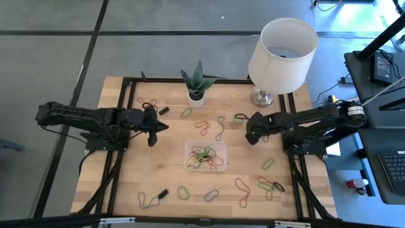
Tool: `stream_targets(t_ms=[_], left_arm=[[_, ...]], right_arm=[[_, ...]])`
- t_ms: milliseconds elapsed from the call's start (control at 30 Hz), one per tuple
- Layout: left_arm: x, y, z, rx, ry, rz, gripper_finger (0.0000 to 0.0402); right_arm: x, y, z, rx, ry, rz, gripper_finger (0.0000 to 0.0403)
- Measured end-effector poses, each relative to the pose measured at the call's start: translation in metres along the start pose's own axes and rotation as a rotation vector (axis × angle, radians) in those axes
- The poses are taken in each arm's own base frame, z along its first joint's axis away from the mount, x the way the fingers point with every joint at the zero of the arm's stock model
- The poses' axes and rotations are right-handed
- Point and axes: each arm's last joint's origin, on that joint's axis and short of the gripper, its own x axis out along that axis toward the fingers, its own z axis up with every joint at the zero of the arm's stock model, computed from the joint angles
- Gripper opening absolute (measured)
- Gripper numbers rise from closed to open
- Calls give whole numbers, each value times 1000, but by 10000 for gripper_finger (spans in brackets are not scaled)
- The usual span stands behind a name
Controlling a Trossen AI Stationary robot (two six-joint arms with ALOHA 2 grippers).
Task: Pick and place rubber bands into bin
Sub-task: Put the blue rubber band into the transparent bin
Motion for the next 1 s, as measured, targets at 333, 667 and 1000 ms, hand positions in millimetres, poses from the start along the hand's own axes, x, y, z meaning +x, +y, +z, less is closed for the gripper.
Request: stream_targets(t_ms=[333, 667, 1000], left_arm=[[0, 0, 0, -34, -2, -1, 1], [0, -1, 0, -52, 6, -24, 2], [0, -1, 0, -50, 8, -25, 3]], right_arm=[[13, -15, 22, 100, 13, 0, 194], [38, -7, 23, 96, 127, -25, 158], [44, -2, 21, 110, 148, -13, 19]])
